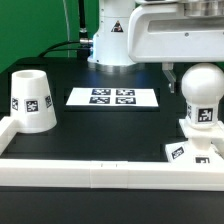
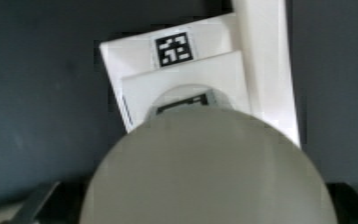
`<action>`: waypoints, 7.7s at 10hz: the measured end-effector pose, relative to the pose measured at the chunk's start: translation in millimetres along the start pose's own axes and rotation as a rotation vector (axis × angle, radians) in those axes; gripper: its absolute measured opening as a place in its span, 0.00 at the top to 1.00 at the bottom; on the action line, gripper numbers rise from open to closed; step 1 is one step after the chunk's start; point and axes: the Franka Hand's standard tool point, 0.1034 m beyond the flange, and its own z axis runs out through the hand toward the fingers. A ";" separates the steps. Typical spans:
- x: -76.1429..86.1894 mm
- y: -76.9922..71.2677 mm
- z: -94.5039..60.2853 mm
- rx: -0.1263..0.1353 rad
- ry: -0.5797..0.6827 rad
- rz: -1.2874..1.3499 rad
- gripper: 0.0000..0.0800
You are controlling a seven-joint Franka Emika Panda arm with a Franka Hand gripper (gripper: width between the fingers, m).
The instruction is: Assemble lamp
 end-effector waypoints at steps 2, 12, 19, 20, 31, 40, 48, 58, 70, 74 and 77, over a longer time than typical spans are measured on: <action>1.7 -0.8 0.1 0.015 0.012 0.176 0.27; -4.0 -7.4 2.8 0.075 -0.062 0.877 0.27; -4.3 -8.0 -2.1 0.050 -0.070 0.426 0.13; -4.4 -7.9 -1.9 0.052 -0.068 0.351 0.13; 1.9 -6.0 -6.4 -0.001 -0.021 -0.726 0.13; 6.3 -12.5 -7.7 -0.092 0.001 -1.524 0.13; 6.6 -11.8 -2.2 -0.157 -0.059 -2.023 0.13; 7.8 -8.3 -1.5 -0.162 -0.073 -2.115 0.28; 7.2 -5.7 -0.7 -0.097 0.009 -1.095 0.27; 13.5 -6.7 -2.6 -0.045 0.082 -0.701 0.27; 12.8 -8.1 -0.6 -0.030 0.095 -0.424 0.27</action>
Offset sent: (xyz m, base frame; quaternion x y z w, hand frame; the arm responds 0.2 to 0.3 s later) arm -0.0001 -0.0019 -0.0002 -0.0118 -0.0150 0.1559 0.9876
